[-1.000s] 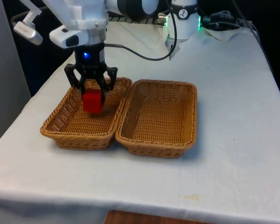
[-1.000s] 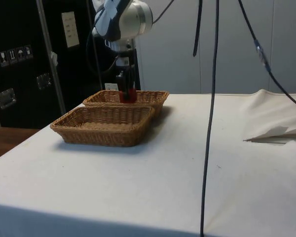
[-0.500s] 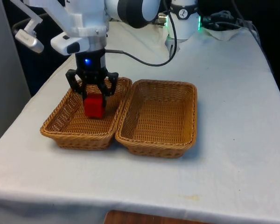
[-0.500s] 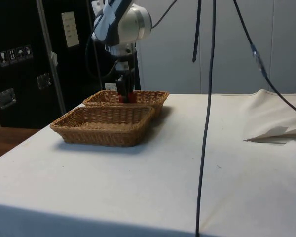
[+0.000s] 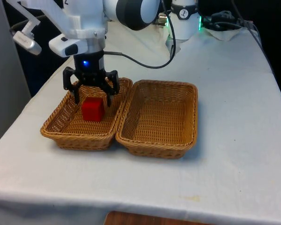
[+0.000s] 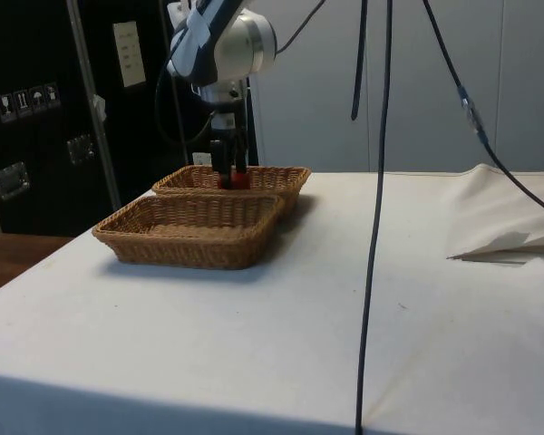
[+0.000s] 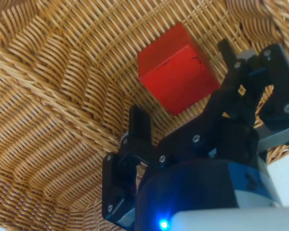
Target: Pick up the red cube and place it into the right basket.
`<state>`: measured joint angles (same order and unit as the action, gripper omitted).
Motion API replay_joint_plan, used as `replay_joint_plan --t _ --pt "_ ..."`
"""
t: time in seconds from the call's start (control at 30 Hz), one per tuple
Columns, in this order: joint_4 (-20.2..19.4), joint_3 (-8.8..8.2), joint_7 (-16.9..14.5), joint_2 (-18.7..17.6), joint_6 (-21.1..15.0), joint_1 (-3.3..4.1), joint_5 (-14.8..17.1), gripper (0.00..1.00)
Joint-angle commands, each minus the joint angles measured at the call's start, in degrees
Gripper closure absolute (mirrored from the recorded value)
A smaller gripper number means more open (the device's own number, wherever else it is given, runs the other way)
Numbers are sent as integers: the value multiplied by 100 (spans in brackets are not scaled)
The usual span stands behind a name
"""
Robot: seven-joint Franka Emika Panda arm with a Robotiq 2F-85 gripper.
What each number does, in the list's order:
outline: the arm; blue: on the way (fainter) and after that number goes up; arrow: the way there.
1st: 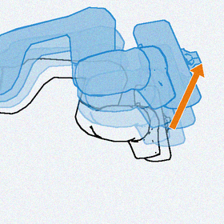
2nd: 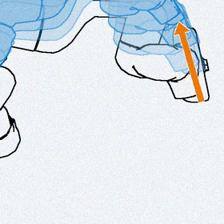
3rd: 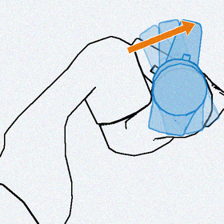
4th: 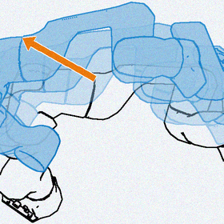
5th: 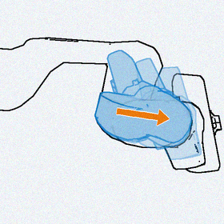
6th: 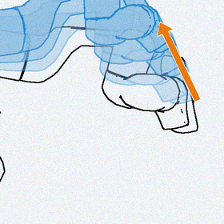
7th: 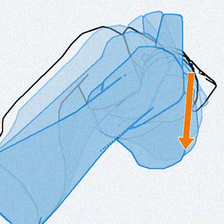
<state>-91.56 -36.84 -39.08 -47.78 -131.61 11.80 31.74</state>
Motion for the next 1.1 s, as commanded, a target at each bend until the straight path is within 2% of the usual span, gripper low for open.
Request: replay_joint_plan --t 0.0,0.3,0.5,0.57,0.6,0.73,0.83,0.87,0.9,1.07 --pt "0 6 -11 17 34 -6 0 0" --pt "6 -17 0 6 6 11 0 0" --pt "6 -172 6 229 218 103 -74 0" --pt "11 -172 -6 241 223 97 -40 0" --pt "17 -229 6 309 304 132 -92 0" --pt "23 -309 34 413 401 178 -109 0" --pt "11 -378 115 539 481 286 -120 0" --pt "29 -309 6 447 395 178 -52 0" --pt "6 -384 143 573 493 309 -132 0" --pt "-23 -378 378 785 579 470 -338 0"
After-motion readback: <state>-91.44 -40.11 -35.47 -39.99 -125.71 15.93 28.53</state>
